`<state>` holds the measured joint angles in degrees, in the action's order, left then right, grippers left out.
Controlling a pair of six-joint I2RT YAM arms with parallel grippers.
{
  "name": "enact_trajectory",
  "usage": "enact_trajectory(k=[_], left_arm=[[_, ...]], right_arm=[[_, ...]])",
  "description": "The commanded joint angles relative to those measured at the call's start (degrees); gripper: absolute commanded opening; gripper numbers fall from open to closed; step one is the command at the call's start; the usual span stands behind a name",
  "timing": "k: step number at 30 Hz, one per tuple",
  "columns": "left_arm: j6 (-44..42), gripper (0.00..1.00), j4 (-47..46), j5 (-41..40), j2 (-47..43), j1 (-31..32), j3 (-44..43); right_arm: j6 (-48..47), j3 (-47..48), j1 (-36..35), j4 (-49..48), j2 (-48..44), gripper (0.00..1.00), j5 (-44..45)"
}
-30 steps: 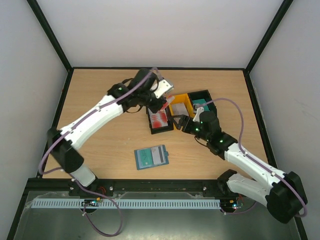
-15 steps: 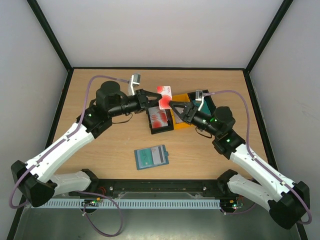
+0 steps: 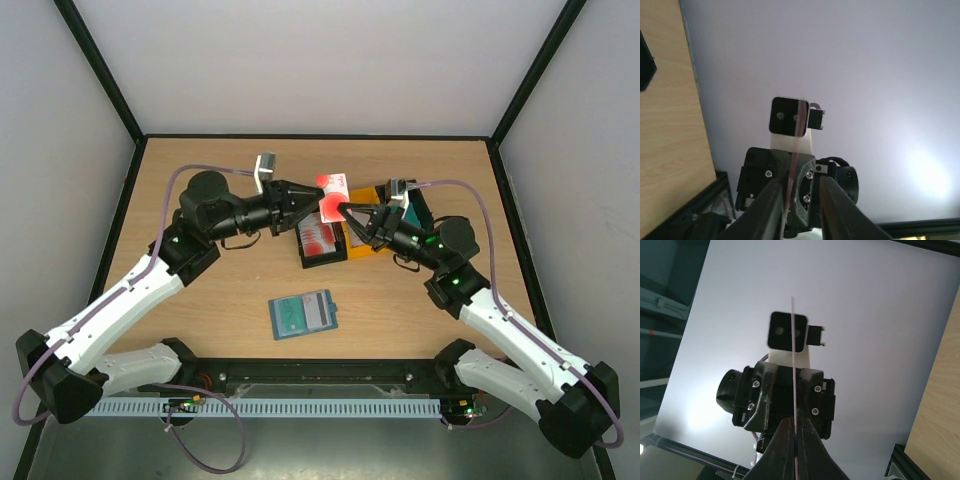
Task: Put the credit cards into the card holder
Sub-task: Pick up the credit card from the storage box.
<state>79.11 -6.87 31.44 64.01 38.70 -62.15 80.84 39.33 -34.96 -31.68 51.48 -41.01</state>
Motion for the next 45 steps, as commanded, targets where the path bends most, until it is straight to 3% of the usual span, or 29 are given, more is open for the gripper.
enact_trajectory(k=[1,9,17,24,28,31,35,36,40,45], left_arm=[[-1.56,0.26,-0.16,0.44,-3.07,-0.20,1.28],[-6.34,0.26,0.92,1.77,-2.71,-0.20,2.95],[-10.52,0.03,1.59,1.63,-1.08,-0.20,3.43],[-12.78,0.03,1.45,0.52,-1.01,-0.28,7.60],[-13.55,0.16,-0.10,2.37,-0.24,-0.26,9.50],[-14.40,0.14,-0.14,1.68,-0.11,-0.25,10.24],[-15.50,0.03,0.09,1.33,0.03,-0.53,11.04],[-15.74,0.03,0.35,1.08,-0.18,-0.67,11.60],[-18.42,0.02,4.79,-2.02,-2.46,-1.24,15.31],[-23.50,0.02,17.04,-9.13,-9.36,-1.17,24.15]], right_arm=[[3.81,-0.83,0.10,-1.85,0.70,0.02,-0.63],[5.79,-1.01,0.07,-1.91,2.36,0.02,-1.69],[5.92,-2.05,-0.94,-1.61,3.52,0.02,-3.60],[4.16,-5.69,-1.15,0.02,2.75,0.02,-4.34],[4.35,-7.47,-1.27,-1.23,3.21,0.02,-5.01],[4.30,-7.96,-1.34,-1.48,3.59,0.02,-5.10],[3.80,-9.02,-1.42,-0.97,3.82,0.02,-5.08],[3.26,-9.44,-1.41,-0.17,3.76,0.04,-4.85],[-5.43,-9.90,-1.43,10.03,2.13,0.40,-1.57],[-19.41,-9.90,-2.79,32.42,-1.69,0.43,7.84]])
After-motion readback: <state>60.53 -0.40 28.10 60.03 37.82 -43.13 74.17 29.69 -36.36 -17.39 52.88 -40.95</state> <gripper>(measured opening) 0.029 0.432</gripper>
